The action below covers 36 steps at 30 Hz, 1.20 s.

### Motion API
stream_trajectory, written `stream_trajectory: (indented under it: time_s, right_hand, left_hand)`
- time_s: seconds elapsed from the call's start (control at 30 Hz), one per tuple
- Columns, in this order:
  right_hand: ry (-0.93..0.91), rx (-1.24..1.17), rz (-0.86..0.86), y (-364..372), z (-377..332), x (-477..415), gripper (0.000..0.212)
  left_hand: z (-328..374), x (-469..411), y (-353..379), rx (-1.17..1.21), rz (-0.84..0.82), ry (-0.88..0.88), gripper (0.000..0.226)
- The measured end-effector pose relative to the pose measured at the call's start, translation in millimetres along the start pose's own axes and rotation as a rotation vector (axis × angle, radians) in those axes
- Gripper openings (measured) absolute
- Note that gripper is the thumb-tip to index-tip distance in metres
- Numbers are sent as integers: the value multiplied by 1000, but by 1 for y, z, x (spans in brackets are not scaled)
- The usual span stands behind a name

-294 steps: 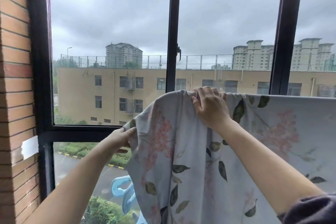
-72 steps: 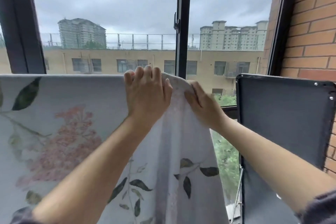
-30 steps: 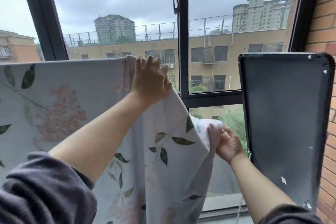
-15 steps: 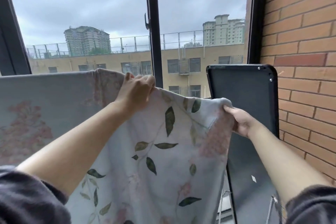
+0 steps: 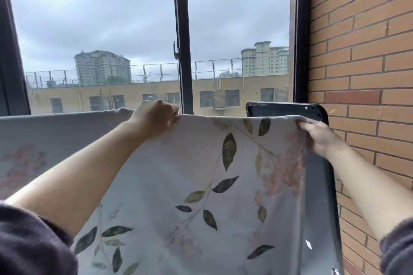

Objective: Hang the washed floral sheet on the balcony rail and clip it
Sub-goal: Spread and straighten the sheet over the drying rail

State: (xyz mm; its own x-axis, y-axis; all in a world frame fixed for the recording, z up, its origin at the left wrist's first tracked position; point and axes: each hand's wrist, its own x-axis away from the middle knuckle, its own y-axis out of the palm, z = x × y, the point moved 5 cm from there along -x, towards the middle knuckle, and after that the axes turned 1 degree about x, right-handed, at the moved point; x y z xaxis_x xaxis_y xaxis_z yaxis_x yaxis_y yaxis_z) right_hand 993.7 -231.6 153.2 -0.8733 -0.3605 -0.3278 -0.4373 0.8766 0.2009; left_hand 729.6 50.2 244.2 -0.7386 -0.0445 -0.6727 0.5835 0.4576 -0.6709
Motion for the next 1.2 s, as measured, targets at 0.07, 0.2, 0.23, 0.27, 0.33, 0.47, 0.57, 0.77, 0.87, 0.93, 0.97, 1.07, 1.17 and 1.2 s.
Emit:
stream_trajectory:
  time_s: [0.07, 0.2, 0.23, 0.27, 0.33, 0.47, 0.57, 0.77, 0.87, 0.93, 0.97, 1.07, 1.17, 1.2]
  right_hand:
    - [30, 24, -125, 4, 2, 5, 38]
    - [11, 276, -104, -4, -2, 3, 11]
    - [9, 358, -102, -6, -3, 2, 11]
    - [5, 430, -104, -7, -5, 2, 10]
    - [5, 563, -97, -10, -8, 3, 6]
    - [86, 528, -142, -8, -11, 9, 16]
    - [242, 260, -202, -2, -2, 21, 20]
    - [678, 191, -351, 27, 73, 57, 17]
    - [661, 73, -351, 47, 95, 62, 14]
    - [647, -10, -304, 56, 100, 59, 9]
    - [665, -42, -290, 60, 103, 59, 9]
    - [758, 131, -349, 73, 120, 67, 12]
    - [799, 353, -370, 83, 152, 82, 22]
    - [801, 370, -356, 87, 164, 86, 31]
  left_hand:
    - [-5, 2, 2, 0, 38, -32, 22]
    - [-7, 4, 3, 8, 64, -66, 22]
    - [-6, 5, 4, -3, 62, -58, 22]
    - [-5, 5, 5, -11, 62, -49, 23]
    - [-1, 4, 5, -23, 74, -27, 23]
    - [1, 4, 6, -40, 97, -11, 23]
    - [-2, 4, 8, -56, 116, -20, 22]
    - [-1, 8, 10, -58, 118, -13, 22]
    - [2, 11, 10, -71, 120, 2, 22]
    - [1, 12, 10, -70, 116, 11, 22]
    - [0, 13, 10, -67, 116, 17, 22]
    - [-1, 15, 7, -65, 133, 21, 23]
    - [3, 18, 5, -42, 138, 13, 23]
    - [5, 19, 4, -41, 140, 13, 23]
